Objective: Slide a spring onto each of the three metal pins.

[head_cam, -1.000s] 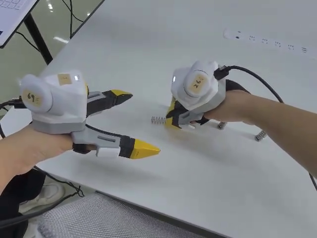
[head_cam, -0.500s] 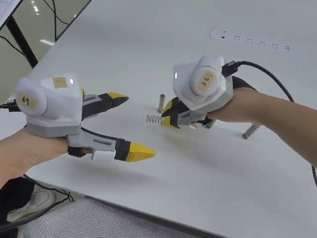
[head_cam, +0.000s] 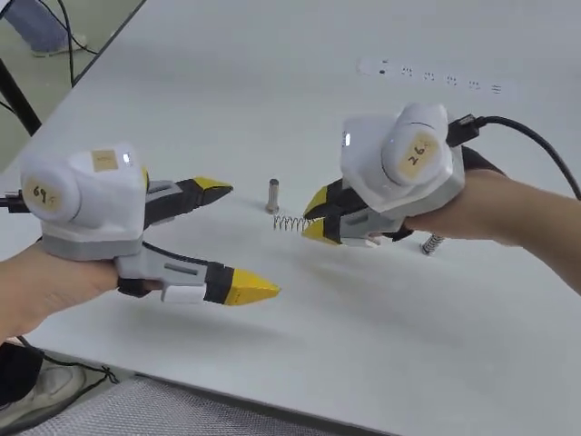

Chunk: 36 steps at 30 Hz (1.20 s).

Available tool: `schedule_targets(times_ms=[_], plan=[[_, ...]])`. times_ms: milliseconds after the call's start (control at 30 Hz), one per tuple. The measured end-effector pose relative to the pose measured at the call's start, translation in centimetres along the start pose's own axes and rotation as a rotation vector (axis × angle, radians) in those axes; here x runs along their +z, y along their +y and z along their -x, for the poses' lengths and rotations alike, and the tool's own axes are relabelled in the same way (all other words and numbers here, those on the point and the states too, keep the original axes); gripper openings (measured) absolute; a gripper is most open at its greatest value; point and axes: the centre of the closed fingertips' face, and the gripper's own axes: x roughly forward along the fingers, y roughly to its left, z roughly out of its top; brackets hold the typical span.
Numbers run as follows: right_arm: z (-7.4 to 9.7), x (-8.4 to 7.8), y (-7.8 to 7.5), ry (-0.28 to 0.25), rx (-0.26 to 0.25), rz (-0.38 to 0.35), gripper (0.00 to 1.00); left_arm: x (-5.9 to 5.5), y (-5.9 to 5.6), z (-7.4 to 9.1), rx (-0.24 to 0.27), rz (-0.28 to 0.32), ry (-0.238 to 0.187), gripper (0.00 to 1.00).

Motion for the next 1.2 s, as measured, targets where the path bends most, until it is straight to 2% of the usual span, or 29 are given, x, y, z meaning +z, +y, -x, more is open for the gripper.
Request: schedule_targets(times_ms=[167,400,600,767,1200], plan=[[0.4,-0.4,0.5,0.0,-0.006,-0.009,0.13,0.0,-0.2,-0.2,-0.008,-0.004,0.002,0.87],[1.1,-0.9,1.5,-0.013,-0.014,-0.032,0.13,0.0,-0.7,-0.6,-0.03,-0.012,0.004,0.77],[1.6,-1.1,2.1,-0.02,-0.02,-0.035,0.12,0.5,-1.1,-1.4,-0.07,-0.012,-0.014,0.61],[2.0,-0.7,2.3,-0.034,-0.027,-0.036,0.12,1.0,-2.1,-2.3,-0.128,-0.029,-0.027,0.51],[2.5,-0.6,2.7,-0.03,-0.034,-0.016,0.12,1.4,-3.3,-3.5,-0.212,-0.062,-0.046,0.38]])
